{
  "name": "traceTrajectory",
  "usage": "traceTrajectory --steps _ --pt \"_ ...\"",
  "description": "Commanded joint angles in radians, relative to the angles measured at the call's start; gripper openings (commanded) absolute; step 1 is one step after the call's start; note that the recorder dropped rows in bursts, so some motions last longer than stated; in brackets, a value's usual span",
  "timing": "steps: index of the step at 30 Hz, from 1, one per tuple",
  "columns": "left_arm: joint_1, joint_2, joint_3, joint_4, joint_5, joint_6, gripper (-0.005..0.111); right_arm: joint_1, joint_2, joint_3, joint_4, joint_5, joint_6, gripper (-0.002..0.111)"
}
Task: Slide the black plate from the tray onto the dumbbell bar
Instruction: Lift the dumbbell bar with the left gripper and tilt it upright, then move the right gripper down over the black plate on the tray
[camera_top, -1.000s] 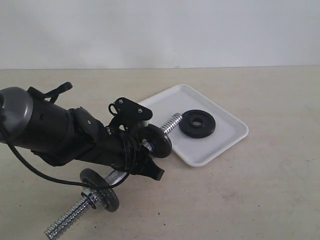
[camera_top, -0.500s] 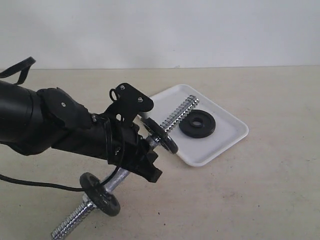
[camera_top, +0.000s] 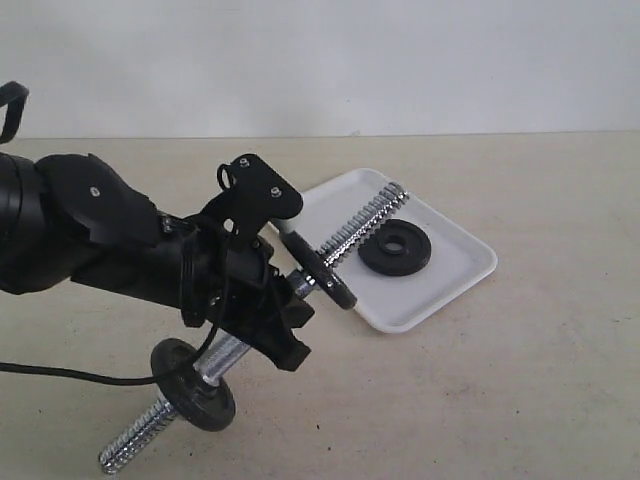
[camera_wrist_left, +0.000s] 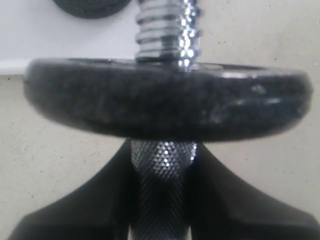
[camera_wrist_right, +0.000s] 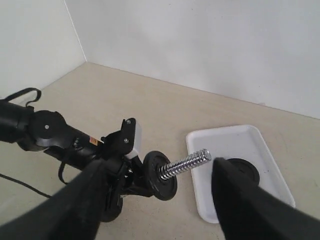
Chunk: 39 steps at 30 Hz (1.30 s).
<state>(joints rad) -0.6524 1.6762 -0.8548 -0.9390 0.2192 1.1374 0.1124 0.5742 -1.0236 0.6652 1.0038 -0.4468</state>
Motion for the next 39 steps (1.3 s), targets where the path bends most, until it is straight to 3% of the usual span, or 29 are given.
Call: traceTrajectory --steps 1,9,20,24,31,34,39 --pt "0.063 -0.088 -0.029 -0.02 -0.09 -0.022 0.004 0.001 0.081 0.003 0.013 -0.021 -0.036 0.074" --pt "0.156 -0.131 -0.025 -0.02 -0.045 -0.022 0.004 0.001 0.236 0.003 0.033 -0.086 -0.068 0.078" --pt "0.212 -0.157 -0.025 -0.013 0.001 -0.022 0.004 0.023 0.514 0.003 0.021 -0.205 -0.147 0.078" --pt "0.212 -0.157 -0.025 -0.013 0.001 -0.022 0.004 0.145 0.59 0.003 -0.132 -0.347 -0.107 0.078" --pt "0.212 -0.157 -0.025 -0.013 0.003 -0.022 0.004 0.364 0.771 0.003 -0.525 -0.536 0.208 0.078" --pt "0.212 -0.157 -0.025 -0.013 0.006 -0.022 0.004 0.385 0.855 0.003 -0.641 -0.558 0.345 0.078" --pt "0.212 -0.157 -0.025 -0.008 0.011 -0.022 0.004 0.385 0.969 0.003 -0.648 -0.612 0.369 0.078"
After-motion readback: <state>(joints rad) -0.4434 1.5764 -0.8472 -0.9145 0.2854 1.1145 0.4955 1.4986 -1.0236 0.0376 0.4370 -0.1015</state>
